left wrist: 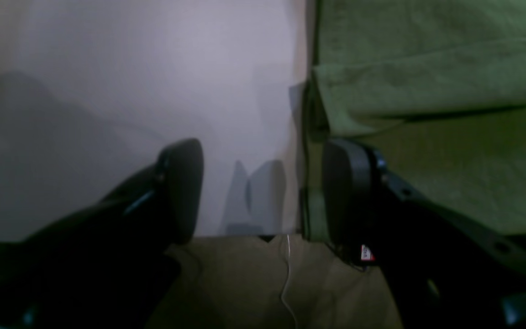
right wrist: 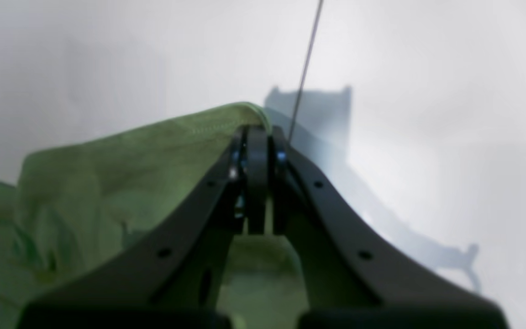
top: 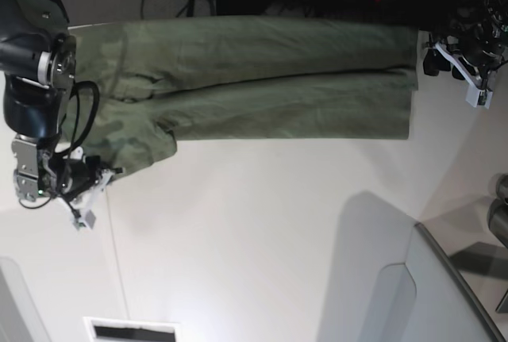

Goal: Layout the t-shirt on the table in an organized manner, then fold the t-shirt properly
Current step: 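Grasp the strip's end with the right gripper and fold it inward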

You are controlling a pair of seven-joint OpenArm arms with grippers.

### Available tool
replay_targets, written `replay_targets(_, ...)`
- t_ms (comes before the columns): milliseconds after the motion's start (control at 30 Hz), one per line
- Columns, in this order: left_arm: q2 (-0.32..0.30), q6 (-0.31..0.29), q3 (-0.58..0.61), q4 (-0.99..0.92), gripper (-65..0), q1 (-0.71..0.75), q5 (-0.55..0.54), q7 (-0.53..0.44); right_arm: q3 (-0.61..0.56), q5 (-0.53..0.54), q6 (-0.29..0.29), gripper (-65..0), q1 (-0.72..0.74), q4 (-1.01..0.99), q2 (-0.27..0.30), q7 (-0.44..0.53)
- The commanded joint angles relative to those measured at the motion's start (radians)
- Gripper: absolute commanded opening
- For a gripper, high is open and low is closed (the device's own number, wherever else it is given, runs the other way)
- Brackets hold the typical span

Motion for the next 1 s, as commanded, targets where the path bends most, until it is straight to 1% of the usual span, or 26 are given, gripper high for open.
replay_targets(0, -0.019, 0.001, -0.005, 0.016, -29.1, -0.009, -0.008, -0.019, 0.001, 0.009, 0.003, -65.0, 0.023, 0.063, 0.014, -0.013)
replay_targets(33, -0.019, 0.001, -0.005, 0.016, -30.9, -0.019, -0.008, -0.019, 0.001, 0.014, 0.004, -65.0, 0.003, 0.108, 0.013, -0.046)
replay_targets(200, -0.019, 0.004, -0.005, 0.016, -43.4, -0.046, -0.008, -0.019, 0.001, 0.014, 0.006, -65.0, -0.139, 0.465, -0.030, -0.217)
replay_targets(300, -0.019, 0.003, -0.004, 0.014, -47.7, -0.052, -0.010, -0.019, 0.001, 0.014, 0.006, -65.0, -0.240, 0.654, -0.067, -0.286)
replay_targets(400, -0.019, 0.003, -0.004, 0.014, -48.1, -0.053, -0.014, -0.019, 0.001, 0.014, 0.006, -65.0, -0.327, 0.797, -0.095, -0.326)
replay_targets(567, -0.019, 0.001, -0.004, -0.012, -48.1, -0.073, -0.014, -0.019, 0.001, 0.014, 0.006, -65.0, -0.439, 0.959, -0.130, -0.382)
replay_targets(800, -0.019, 0.001, -0.004, -0.062, -48.1, -0.093, -0.008, -0.019, 0.005, 0.014, 0.006, -65.0, -0.564, 1.157, -0.135, -0.471)
replay_targets(967, -0.020, 0.001, -0.004, -0.061, -48.1, -0.095, -0.008, -0.019, 0.007, 0.014, 0.006, -65.0, -0.650, 1.234, -0.148, -0.484)
